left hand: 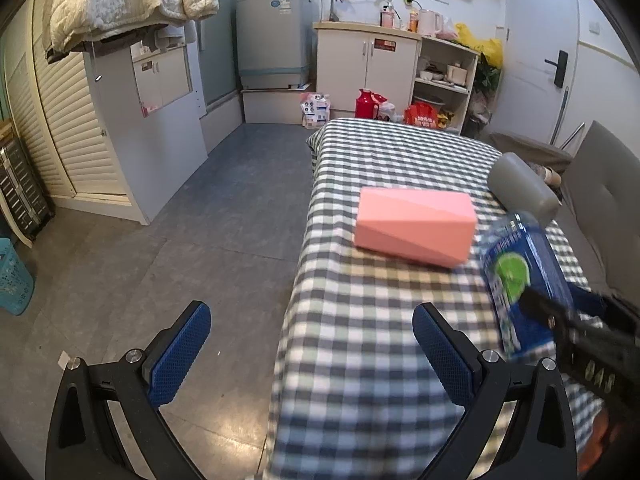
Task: Flip cup upside down
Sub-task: 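Lift the blue bottle with the right gripper toward the left gripper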
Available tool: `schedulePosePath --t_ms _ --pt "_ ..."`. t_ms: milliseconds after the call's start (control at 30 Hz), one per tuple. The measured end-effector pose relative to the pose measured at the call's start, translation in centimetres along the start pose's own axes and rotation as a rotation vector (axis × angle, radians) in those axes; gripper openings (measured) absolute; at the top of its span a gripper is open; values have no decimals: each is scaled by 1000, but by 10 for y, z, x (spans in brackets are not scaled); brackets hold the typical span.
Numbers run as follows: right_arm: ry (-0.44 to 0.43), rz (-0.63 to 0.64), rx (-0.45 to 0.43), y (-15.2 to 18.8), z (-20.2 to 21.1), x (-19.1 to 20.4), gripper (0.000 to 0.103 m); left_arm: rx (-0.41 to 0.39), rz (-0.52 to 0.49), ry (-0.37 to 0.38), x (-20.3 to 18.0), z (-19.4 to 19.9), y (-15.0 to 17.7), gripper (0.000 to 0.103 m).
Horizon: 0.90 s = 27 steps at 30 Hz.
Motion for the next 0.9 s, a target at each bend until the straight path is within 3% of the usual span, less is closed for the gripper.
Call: schedulePosePath --t_ms 333,467,533,567,700,900 --pt "-1 11 29 60 84 1 62 -18 -13 30 -21 55 12 103" --pt "-22 -9 48 64 90 -1 64 -7 -14 43 -31 70 13 103" --pt "-30 -38 68 65 91 -3 83 -3 -23 50 -35 76 13 103" --pt "-28 -55 51 62 96 -6 85 -4 -30 50 -38 80 12 103" --pt "-16 -41 -6 49 118 -15 86 -10 -52 39 -45 90 7 103" --pt "39 -36 -18 36 139 -49 86 11 -94 67 -71 94 6 103"
Point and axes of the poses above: each gripper's, at about its wrist camera, not at the fingertips, and z roughly against the way its jaws point, x to its left, y to its underside, the point moved 8 cm from there along -z, roughly the way its jaws point, and after that the axes turned 13 degrees about -x, right-handed, at the moved point
